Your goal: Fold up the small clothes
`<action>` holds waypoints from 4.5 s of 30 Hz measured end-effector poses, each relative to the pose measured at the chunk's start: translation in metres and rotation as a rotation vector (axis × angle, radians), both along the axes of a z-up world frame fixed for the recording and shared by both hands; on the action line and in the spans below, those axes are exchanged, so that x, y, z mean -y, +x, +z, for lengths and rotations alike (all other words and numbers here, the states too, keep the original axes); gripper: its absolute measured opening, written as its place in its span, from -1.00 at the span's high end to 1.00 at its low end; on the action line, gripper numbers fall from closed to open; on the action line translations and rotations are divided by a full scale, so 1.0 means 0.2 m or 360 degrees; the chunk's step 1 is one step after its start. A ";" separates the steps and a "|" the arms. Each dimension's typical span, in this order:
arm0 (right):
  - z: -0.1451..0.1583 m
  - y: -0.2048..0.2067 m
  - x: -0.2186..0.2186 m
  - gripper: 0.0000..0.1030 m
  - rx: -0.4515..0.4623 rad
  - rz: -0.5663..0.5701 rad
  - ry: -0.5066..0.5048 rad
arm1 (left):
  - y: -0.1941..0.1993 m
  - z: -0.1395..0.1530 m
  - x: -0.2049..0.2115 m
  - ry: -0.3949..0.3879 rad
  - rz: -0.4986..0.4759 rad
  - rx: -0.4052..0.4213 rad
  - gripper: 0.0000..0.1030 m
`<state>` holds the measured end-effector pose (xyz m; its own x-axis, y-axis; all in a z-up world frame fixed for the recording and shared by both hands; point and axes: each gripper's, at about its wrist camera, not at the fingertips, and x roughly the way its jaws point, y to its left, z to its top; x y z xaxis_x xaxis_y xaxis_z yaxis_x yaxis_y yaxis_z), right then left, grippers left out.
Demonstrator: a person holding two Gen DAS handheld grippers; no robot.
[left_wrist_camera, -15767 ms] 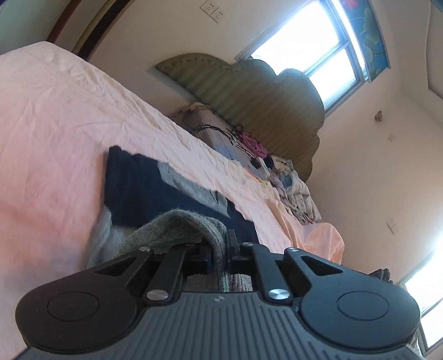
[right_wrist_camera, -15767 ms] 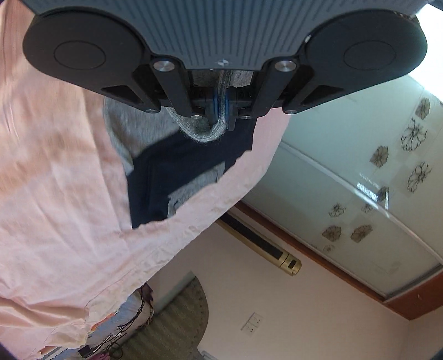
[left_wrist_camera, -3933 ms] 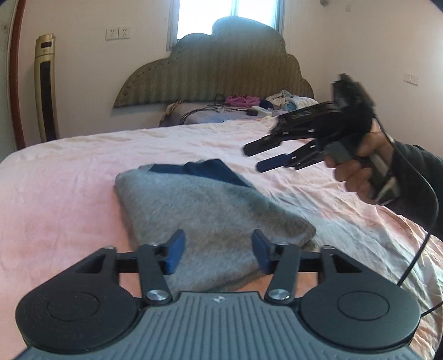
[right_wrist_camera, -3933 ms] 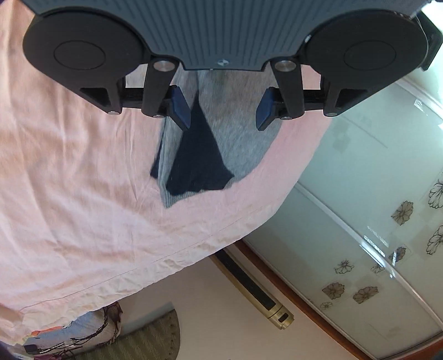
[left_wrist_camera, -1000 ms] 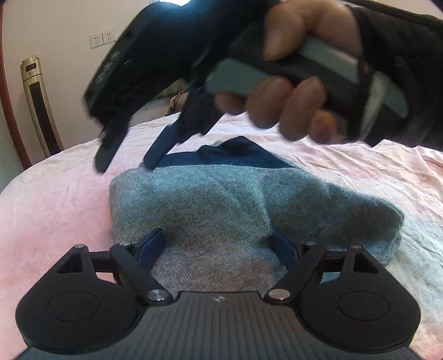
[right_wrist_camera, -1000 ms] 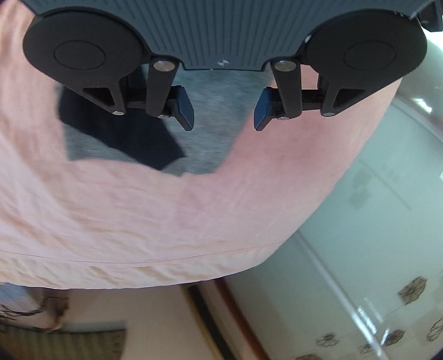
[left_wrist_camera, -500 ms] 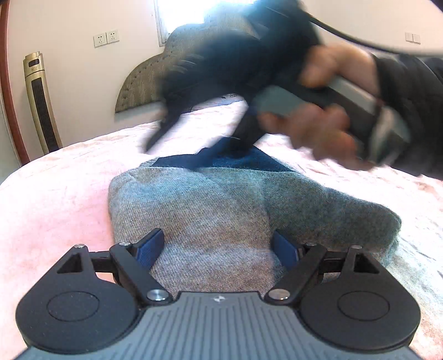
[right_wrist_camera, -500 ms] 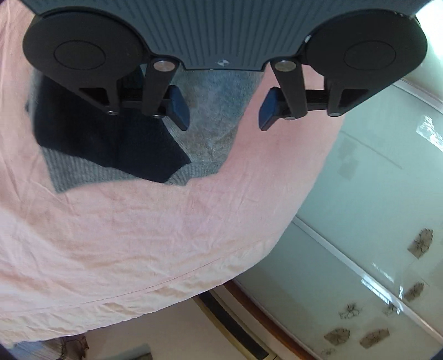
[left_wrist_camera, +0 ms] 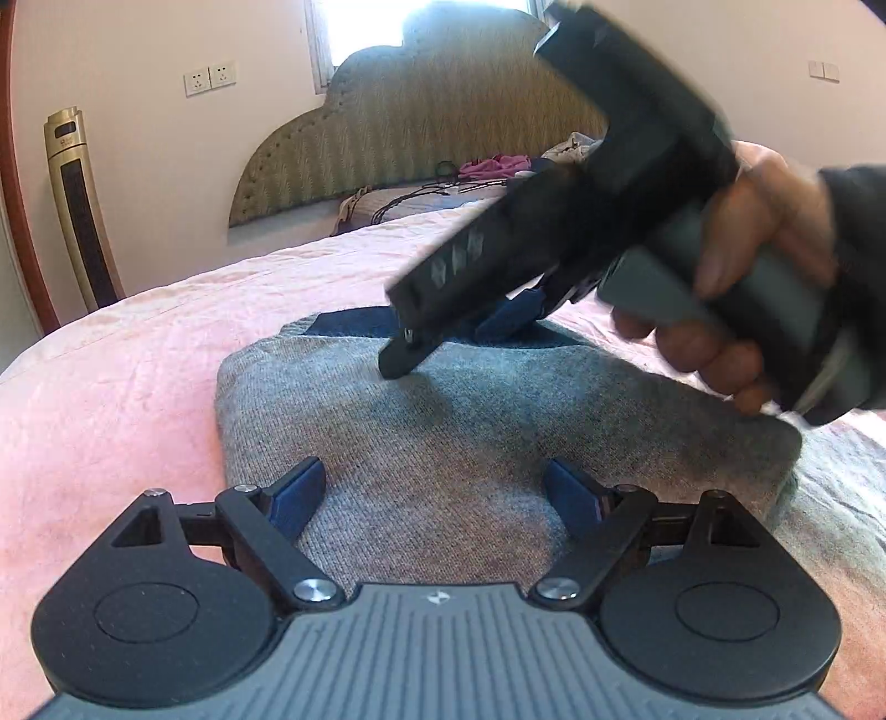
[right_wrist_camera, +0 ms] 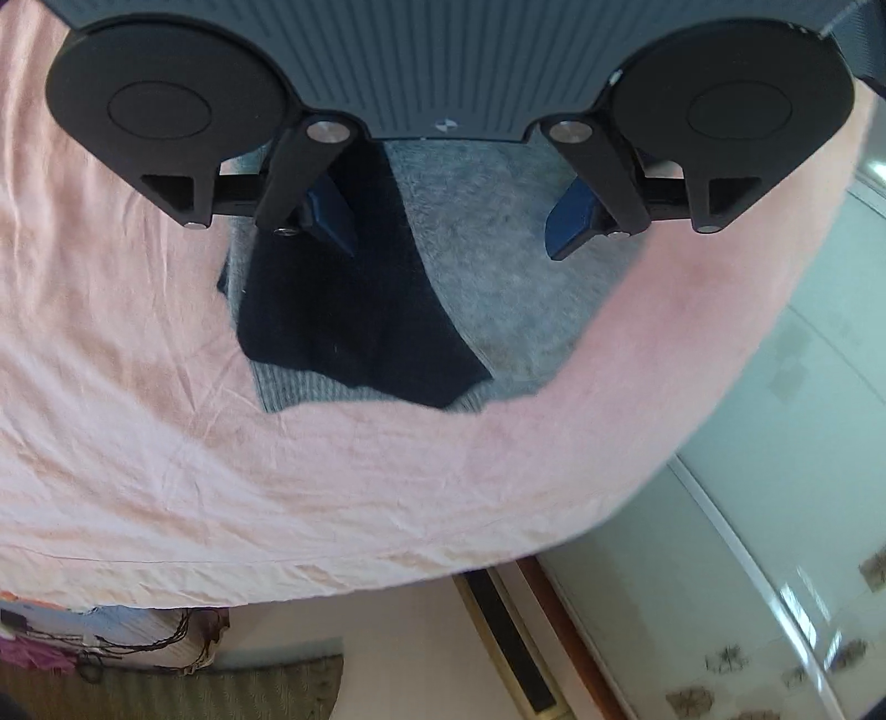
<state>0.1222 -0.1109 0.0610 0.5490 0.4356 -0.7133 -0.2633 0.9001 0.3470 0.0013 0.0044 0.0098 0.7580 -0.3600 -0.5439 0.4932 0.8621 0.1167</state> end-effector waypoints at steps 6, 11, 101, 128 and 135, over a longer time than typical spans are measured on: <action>0.01 0.00 -0.11 -0.52 0.0078 0.0037 -0.0270 | -0.01 0.00 0.01 0.0017 0.0008 0.0013 -0.71; 0.13 -0.24 -0.05 -0.47 0.0133 0.0032 -0.0044 | -0.03 0.01 0.02 0.0027 0.0030 0.0037 -0.71; 0.11 -0.57 0.09 -0.13 0.0107 0.0013 0.0194 | -0.13 0.03 -0.12 -0.0169 0.0214 -0.0224 0.41; 0.06 -0.96 0.15 -0.70 0.0117 -0.0215 0.0076 | -0.41 0.08 -0.23 -0.0181 0.0433 -0.0301 -0.52; -0.08 -1.05 0.07 -0.93 0.0128 -0.0325 -0.0231 | -0.51 0.00 -0.25 -0.0166 0.0546 -0.0276 -0.69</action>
